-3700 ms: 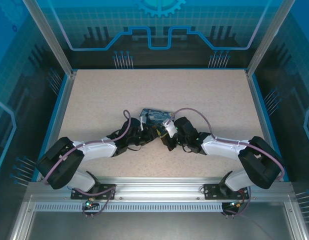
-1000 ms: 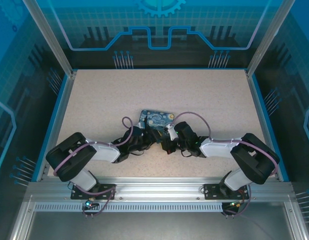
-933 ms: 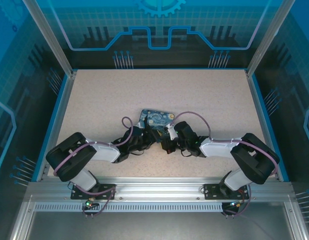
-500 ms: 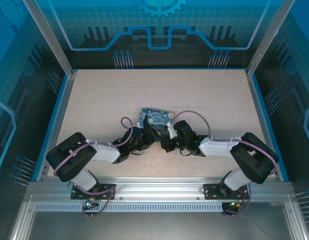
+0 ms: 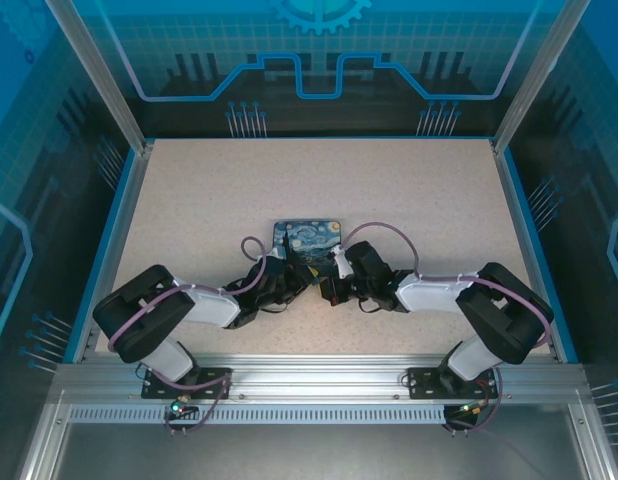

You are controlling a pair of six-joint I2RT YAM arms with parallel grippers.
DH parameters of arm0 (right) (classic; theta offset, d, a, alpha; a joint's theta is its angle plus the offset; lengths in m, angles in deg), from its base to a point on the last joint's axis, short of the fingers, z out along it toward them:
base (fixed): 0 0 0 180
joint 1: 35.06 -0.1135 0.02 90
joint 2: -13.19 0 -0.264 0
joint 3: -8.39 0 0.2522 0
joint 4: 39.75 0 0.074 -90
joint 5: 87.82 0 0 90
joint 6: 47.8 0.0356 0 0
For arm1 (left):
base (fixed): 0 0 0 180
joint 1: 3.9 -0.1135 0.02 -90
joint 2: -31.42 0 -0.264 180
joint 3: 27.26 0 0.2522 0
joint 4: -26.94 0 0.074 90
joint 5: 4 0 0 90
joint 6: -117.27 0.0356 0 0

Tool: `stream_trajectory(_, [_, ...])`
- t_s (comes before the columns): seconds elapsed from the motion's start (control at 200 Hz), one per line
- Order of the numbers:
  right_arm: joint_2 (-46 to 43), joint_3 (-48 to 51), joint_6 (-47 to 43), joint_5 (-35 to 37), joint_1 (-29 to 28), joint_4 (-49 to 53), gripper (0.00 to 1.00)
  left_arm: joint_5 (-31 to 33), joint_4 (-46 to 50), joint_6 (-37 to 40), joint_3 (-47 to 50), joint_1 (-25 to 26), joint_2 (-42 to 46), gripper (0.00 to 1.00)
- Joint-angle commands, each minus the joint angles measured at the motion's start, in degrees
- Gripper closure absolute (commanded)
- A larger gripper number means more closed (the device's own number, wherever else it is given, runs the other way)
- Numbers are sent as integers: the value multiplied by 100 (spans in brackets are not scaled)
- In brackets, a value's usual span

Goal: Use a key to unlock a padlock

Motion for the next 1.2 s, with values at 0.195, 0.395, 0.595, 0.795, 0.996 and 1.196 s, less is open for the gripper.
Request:
stream_trajectory(0.195, [82,-136,166,-367,-54,-391,97,-273,-648,-140,-24,143,-12,98])
stream_trajectory(0.395, [56,-54,163,-402,35,-444,97,-249,-493,-81,-44,142,98,86])
stream_trajectory(0.595, [147,-89,553,-433,45,-483,99,-89,-364,-10,81,142,411,71])
stream_trajectory(0.795, [182,-120,837,-360,90,-462,100,193,415,218,153,144,1096,48])
stream_trajectory(0.996, [336,-202,1056,-496,100,-628,100,516,1332,427,210,134,1804,30])
stream_trajectory(1.196, [485,-297,1263,-602,94,-801,100,637,1910,431,359,82,2369,21])
